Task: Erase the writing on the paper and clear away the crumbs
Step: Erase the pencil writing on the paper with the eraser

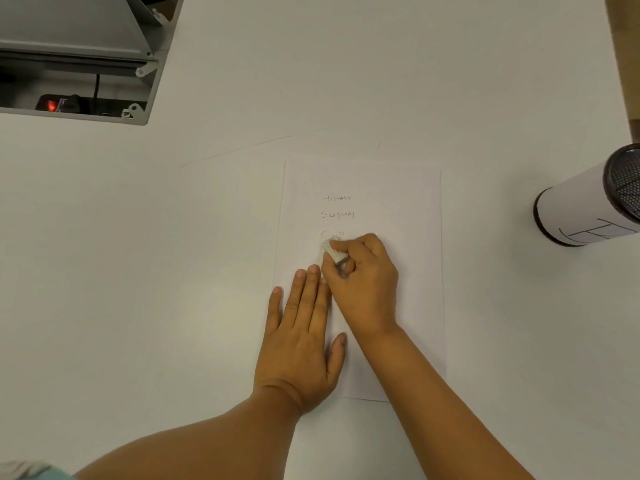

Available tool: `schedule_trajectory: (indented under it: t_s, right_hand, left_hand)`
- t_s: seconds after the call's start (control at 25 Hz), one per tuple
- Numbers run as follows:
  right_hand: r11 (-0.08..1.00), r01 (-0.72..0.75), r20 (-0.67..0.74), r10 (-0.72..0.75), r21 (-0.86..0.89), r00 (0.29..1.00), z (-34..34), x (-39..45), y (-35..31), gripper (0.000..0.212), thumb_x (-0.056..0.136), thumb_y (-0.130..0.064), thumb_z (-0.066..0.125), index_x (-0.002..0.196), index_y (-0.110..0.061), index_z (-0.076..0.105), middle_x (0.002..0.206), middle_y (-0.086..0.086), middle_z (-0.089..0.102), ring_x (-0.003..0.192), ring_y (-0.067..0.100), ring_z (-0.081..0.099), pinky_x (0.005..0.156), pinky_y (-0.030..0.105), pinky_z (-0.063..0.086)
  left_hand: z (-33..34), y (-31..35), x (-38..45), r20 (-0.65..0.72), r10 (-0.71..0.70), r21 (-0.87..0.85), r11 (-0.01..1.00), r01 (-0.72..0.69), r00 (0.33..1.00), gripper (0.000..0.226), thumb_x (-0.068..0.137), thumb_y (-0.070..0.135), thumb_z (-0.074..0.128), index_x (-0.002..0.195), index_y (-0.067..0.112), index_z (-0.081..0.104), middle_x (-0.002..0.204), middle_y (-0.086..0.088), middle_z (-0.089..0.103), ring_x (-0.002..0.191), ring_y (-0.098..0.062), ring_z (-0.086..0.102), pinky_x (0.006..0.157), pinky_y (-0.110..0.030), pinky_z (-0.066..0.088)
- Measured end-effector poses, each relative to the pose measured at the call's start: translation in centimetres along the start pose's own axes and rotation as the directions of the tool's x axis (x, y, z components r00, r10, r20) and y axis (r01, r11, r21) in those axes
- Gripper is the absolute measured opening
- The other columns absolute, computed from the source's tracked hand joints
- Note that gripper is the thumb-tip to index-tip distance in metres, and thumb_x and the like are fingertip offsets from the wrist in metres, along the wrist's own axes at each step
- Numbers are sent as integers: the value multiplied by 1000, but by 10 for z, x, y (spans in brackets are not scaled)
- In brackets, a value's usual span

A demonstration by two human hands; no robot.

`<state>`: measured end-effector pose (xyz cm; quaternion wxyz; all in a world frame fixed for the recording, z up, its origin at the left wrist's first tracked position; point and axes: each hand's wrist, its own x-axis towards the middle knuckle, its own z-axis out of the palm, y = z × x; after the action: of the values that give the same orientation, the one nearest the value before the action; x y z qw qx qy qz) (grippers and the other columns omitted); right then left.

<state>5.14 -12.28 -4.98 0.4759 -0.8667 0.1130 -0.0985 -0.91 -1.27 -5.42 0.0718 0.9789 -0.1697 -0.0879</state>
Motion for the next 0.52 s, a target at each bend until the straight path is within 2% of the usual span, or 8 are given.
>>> schedule_trajectory:
  t_s: [0.12, 0.32, 0.52]
  right_hand:
    - [1000, 5, 16, -5, 24, 1000, -2, -13, 1, 20, 76, -16, 71, 96, -13, 67, 87, -6, 56, 60, -3, 50, 62, 5, 47]
    - [1000, 8, 30, -7, -24, 1000, 4, 23, -9, 16, 79, -13, 68, 94, -9, 68, 87, 3, 59, 64, 3, 50, 62, 3, 41]
    - [998, -50, 42, 48, 46, 998, -2, -11, -4, 20, 78, -14, 70, 98, -15, 68, 84, -13, 51, 62, 0, 54, 64, 4, 45]
  left_hand:
    - [2, -1, 0, -8, -1, -4, 1000, 1, 1000, 69, 90, 46, 28, 145, 6, 19, 153, -11, 18, 142, -23, 9, 109, -47, 13]
    - [1, -1, 0, -5, -8, 2, 1000, 9, 1000, 68, 90, 46, 27, 144, 6, 25, 152, -11, 21, 141, -27, 14, 109, -46, 13]
    - [2, -1, 1, -2, 4, 2, 1000, -4, 1000, 69, 89, 47, 28, 145, 6, 23, 152, -11, 20, 141, -22, 9, 110, -47, 12]
